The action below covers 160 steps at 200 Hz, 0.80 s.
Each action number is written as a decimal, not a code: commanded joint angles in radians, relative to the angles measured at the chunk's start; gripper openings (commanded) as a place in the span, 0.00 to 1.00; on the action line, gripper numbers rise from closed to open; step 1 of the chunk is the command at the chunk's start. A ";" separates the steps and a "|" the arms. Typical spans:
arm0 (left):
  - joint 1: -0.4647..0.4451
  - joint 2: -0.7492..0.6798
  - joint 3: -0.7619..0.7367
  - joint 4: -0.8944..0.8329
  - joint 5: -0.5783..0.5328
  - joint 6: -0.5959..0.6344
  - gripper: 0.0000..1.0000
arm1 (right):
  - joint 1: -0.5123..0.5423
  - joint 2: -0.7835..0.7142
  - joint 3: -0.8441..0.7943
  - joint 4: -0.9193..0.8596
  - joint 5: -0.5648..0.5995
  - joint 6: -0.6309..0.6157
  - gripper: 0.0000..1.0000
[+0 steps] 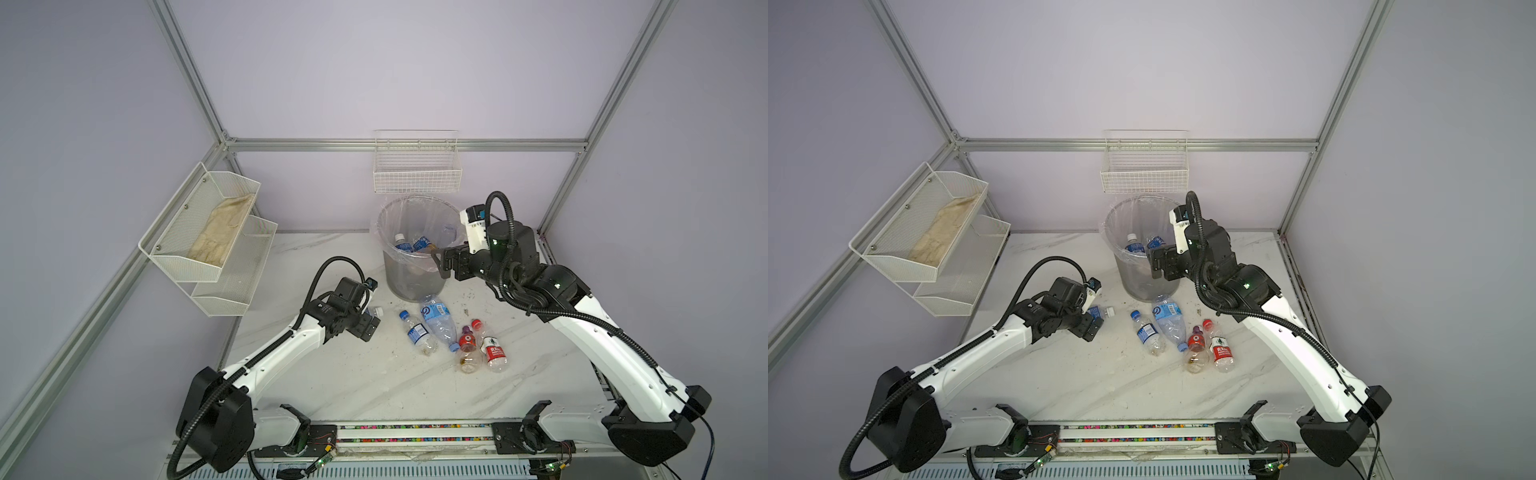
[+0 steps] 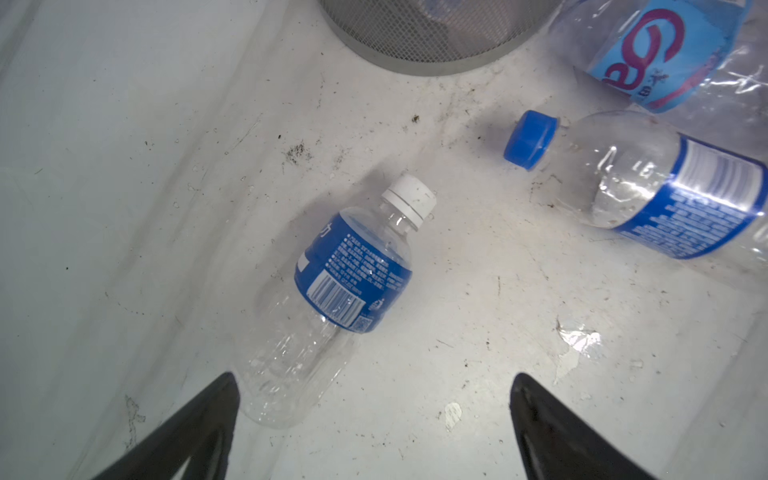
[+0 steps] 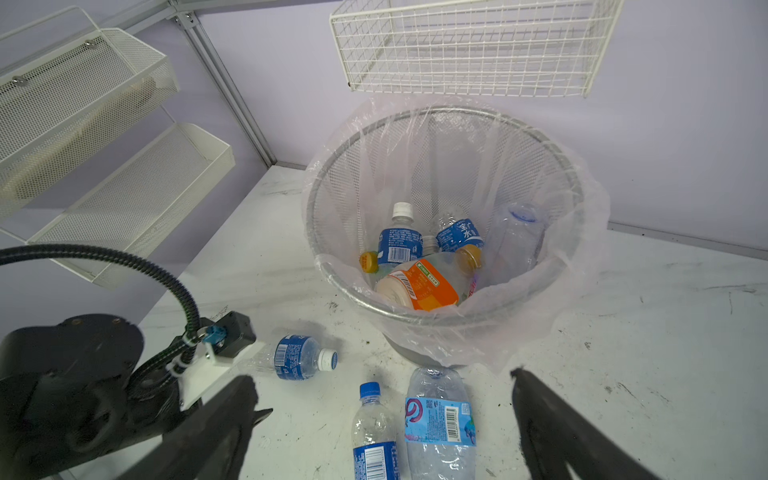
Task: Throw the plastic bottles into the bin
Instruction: 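Lower the left gripper onto the white-capped blue-labelled water bottle while the right gripper withdraws, then close the left gripper on the water bottle and lift it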
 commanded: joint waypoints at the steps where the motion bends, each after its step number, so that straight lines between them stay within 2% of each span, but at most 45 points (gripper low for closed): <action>1: 0.040 0.059 0.126 -0.019 0.035 0.042 1.00 | 0.002 -0.035 -0.024 0.019 -0.018 -0.018 0.98; 50: 0.098 0.206 0.168 -0.008 0.078 0.052 1.00 | 0.002 -0.069 -0.073 0.014 -0.020 -0.013 0.97; 105: 0.099 0.303 0.185 -0.062 0.142 0.046 1.00 | 0.002 -0.083 -0.091 0.015 -0.017 -0.007 0.97; 137: 0.079 0.324 0.192 -0.098 0.125 0.040 0.96 | 0.002 -0.082 -0.095 0.021 -0.014 -0.006 0.97; 160: 0.067 0.330 0.192 -0.119 0.120 0.040 0.85 | 0.002 -0.083 -0.097 0.021 -0.012 -0.005 0.97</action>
